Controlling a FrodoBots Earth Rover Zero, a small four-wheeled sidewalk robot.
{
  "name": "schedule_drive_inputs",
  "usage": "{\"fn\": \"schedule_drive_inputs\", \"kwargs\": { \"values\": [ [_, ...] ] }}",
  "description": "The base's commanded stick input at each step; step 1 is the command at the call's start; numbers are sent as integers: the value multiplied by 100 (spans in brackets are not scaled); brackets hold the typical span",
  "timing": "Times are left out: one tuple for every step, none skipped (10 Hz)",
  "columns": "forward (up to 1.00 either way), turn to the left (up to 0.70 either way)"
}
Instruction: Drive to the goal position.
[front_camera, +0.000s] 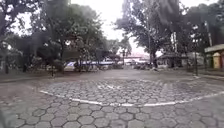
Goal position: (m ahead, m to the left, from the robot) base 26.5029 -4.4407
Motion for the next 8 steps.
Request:
{"fn": "schedule_drive_inputs", "kwargs": {
  "values": [
    [70,0],
    [70,0],
    [70,0],
    [70,0],
    [70,0],
    [70,0],
    [70,0],
    [70,0]
  ]
}}
